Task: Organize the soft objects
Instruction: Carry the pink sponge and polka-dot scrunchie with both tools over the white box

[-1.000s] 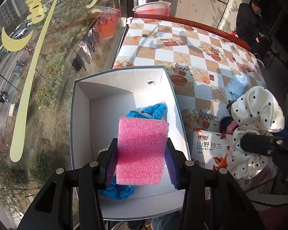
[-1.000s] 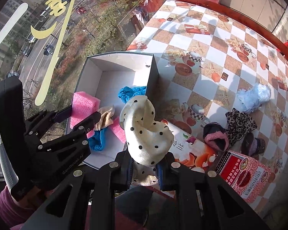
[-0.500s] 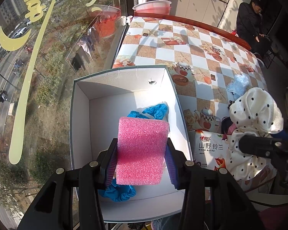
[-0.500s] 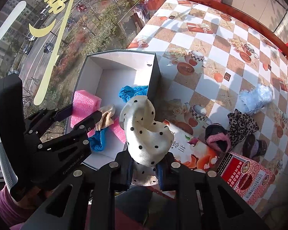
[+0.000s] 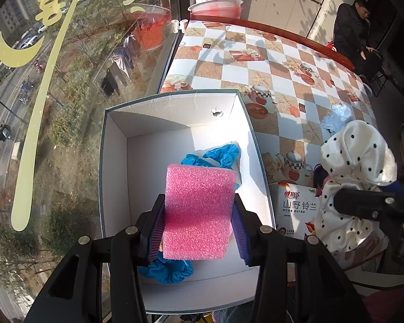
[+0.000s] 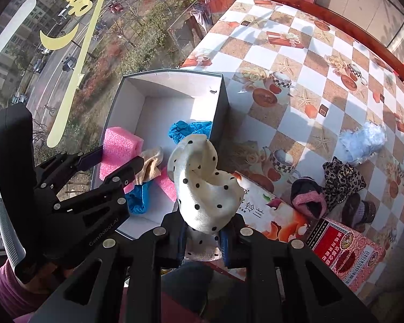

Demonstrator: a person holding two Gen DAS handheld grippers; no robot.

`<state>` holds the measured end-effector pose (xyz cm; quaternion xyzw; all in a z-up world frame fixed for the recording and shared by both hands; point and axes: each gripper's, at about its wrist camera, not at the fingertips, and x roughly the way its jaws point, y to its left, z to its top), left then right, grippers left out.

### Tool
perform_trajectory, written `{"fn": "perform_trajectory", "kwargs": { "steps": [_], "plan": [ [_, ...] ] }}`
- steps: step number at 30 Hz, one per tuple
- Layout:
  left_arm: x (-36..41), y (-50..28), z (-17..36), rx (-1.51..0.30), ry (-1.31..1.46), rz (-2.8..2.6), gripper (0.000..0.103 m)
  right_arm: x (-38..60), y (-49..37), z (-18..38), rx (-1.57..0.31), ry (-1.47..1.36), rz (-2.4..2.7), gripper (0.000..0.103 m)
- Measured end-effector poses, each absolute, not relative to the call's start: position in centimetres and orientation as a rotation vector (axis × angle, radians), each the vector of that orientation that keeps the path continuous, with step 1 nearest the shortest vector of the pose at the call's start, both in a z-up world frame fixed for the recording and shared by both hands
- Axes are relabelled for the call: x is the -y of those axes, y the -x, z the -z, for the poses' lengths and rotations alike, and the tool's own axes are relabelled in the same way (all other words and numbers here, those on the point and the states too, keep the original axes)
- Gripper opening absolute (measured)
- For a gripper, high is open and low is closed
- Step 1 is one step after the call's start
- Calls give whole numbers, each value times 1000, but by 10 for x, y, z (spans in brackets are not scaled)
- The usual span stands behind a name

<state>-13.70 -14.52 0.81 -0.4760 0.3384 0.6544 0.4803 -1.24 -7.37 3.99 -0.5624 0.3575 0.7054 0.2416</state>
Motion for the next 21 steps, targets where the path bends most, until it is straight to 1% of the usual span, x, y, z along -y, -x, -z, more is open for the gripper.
{"fn": "perform_trajectory", "kwargs": {
  "steps": [21],
  "plan": [
    [150,142,-5,-831,1204,-1613,49,69,20,-36,-980,1539,-1957,21]
  ]
}}
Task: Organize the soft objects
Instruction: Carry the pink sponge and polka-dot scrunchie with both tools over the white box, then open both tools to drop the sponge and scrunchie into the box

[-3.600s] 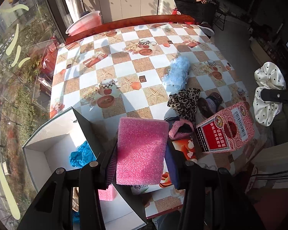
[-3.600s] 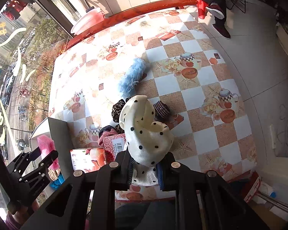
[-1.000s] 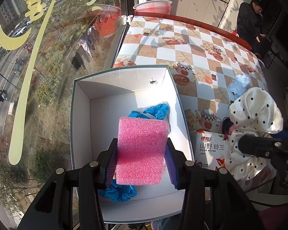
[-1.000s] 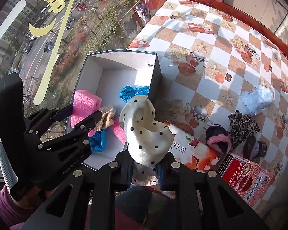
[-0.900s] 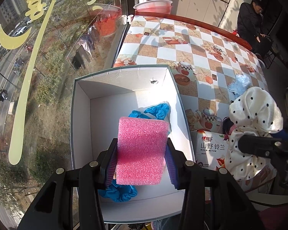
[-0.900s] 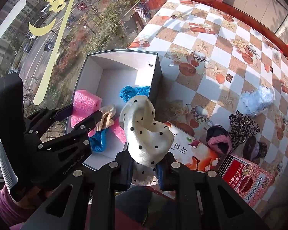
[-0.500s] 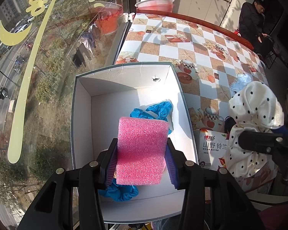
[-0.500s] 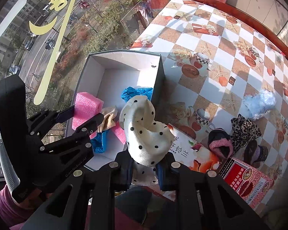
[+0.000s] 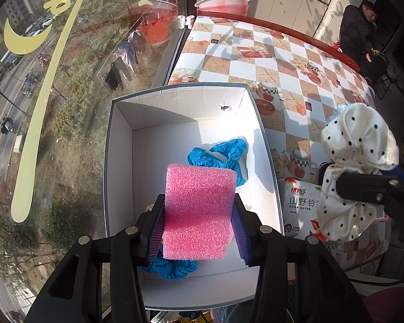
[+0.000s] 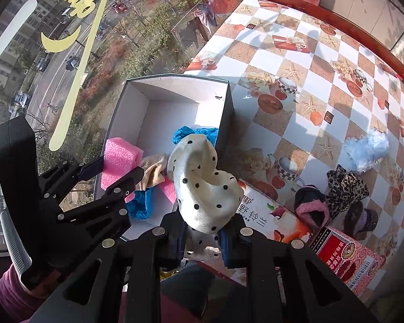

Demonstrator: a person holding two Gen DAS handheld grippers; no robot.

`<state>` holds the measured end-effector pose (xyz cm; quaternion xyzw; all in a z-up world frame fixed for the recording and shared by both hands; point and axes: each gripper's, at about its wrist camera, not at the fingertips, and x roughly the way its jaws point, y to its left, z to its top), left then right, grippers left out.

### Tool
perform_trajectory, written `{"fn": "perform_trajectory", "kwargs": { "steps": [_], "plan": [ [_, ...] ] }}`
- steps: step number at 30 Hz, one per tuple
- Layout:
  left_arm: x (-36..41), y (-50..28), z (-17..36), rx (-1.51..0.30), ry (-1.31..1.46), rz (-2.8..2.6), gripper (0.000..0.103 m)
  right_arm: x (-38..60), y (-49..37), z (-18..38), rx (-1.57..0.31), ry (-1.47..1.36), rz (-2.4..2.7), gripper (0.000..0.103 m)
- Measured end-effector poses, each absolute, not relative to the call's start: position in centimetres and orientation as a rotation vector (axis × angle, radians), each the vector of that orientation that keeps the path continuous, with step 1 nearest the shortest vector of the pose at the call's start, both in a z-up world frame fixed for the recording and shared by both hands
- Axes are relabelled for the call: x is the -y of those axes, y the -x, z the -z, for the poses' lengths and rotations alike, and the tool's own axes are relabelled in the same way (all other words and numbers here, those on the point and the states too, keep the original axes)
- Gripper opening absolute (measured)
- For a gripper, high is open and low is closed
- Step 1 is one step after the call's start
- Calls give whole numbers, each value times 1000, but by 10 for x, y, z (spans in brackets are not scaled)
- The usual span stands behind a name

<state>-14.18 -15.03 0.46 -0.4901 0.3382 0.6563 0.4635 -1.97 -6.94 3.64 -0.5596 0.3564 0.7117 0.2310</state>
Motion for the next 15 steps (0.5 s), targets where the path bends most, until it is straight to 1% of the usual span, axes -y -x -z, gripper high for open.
{"fn": "perform_trajectory", "kwargs": {
  "steps": [4,15],
  "plan": [
    [152,143,1,-836,1231,-1608,49,69,26,-32,-986,1554,-1960,21],
    [161,155,7,-823,1287,-1636,49,71,68,-35,-930,1600,-2039,21]
  ]
}}
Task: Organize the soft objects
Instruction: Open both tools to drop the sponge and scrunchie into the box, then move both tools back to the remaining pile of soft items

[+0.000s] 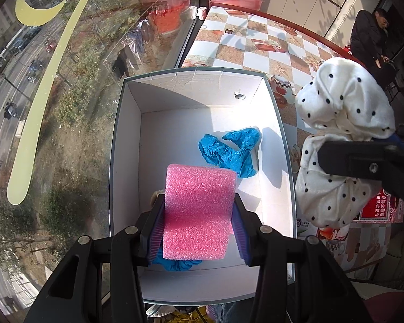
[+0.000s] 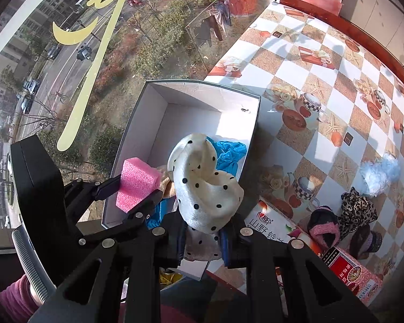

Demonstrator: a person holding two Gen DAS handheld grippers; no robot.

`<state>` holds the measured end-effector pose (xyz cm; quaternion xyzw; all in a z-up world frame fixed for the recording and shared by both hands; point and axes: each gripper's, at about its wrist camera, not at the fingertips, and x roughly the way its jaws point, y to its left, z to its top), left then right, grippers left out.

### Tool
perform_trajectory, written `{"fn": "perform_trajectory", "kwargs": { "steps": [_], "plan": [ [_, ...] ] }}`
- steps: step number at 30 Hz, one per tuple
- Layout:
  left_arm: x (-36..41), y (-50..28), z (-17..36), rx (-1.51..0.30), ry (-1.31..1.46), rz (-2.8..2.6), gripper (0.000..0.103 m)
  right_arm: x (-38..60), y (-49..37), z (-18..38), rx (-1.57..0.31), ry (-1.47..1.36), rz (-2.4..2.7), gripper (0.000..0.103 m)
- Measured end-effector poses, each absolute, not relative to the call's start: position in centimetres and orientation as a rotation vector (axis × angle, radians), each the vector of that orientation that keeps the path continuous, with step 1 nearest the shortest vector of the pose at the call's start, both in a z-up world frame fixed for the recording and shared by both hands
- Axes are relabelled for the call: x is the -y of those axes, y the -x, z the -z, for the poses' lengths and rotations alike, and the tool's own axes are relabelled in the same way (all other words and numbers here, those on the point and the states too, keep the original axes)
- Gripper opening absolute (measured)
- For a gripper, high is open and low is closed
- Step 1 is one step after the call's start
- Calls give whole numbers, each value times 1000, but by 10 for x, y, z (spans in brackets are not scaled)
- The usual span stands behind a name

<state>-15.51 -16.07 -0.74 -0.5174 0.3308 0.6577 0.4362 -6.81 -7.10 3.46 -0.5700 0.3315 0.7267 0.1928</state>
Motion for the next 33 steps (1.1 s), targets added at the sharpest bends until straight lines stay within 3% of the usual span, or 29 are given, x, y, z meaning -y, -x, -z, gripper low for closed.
{"fn": "perform_trajectory", "kwargs": {
  "steps": [11,13,15,20,21,22,24,33],
  "plan": [
    [169,156,12,-811,1322,-1631,54,77,93,-28,-905,1640,-2071,21],
    [167,155,12,-814,1315,-1635,76,77,94,-27,-911,1646,-2073,21],
    [166,155,10,-799,1318,-1633,83,77,94,-27,-915,1650,-2070,24],
    [170,166,11,-689,1399,-1630,88,72,85,-29,-957,1652,-2036,69],
    [170,167,11,-684,1403,-1637,98,71,84,-29,-971,1652,-2029,73],
    [171,169,10,-668,1408,-1643,103,70,83,-30,-980,1653,-2019,83],
    [171,171,9,-637,1415,-1639,103,68,80,-32,-997,1648,-2005,101],
    [166,166,-8,-583,1374,-1621,103,53,62,-43,-1078,1607,-1963,102]
  ]
}}
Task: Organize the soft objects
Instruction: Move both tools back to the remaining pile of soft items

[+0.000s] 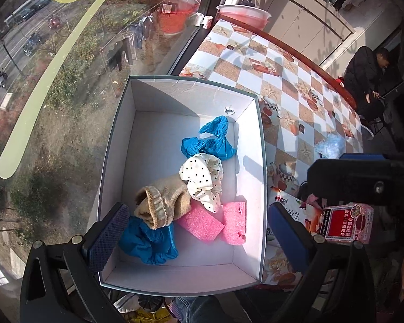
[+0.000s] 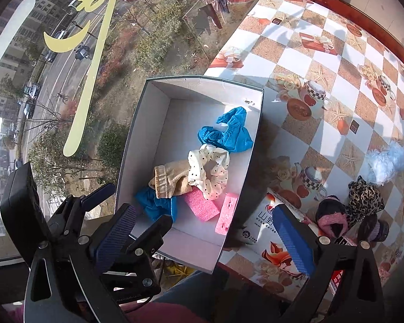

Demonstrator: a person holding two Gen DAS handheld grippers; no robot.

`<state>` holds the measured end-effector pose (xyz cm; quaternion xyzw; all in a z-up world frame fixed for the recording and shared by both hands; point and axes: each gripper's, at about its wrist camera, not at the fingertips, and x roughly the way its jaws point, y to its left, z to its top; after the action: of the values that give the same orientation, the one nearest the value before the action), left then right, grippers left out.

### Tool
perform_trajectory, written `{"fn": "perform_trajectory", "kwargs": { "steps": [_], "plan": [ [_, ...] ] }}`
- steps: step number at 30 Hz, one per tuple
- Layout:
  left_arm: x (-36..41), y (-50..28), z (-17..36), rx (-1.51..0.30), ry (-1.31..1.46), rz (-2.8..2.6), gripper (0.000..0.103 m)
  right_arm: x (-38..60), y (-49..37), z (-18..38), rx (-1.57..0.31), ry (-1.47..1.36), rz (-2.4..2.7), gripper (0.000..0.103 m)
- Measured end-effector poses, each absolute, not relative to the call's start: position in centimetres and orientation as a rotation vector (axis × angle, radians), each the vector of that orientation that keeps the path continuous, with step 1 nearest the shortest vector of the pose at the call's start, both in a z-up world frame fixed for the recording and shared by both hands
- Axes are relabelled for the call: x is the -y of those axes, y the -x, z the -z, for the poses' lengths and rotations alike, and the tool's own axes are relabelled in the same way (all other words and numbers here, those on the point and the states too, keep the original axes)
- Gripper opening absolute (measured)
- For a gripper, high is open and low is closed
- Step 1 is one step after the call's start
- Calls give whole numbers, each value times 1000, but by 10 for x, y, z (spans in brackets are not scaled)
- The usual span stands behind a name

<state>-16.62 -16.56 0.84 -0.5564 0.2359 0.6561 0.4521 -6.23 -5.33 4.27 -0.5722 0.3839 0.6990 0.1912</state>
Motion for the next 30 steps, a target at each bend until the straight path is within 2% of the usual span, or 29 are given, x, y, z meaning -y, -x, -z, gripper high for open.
{"fn": "perform_trajectory", "kwargs": {
  "steps": [11,30],
  "plan": [
    [141,141,-15,-717,1326,-1549,103,19,14,-52,-1195,1469,-1879,102],
    [73,56,-9,-925,1191,-1373,103,-30,-118,-45,-1381,1224,-1660,102]
  ]
}}
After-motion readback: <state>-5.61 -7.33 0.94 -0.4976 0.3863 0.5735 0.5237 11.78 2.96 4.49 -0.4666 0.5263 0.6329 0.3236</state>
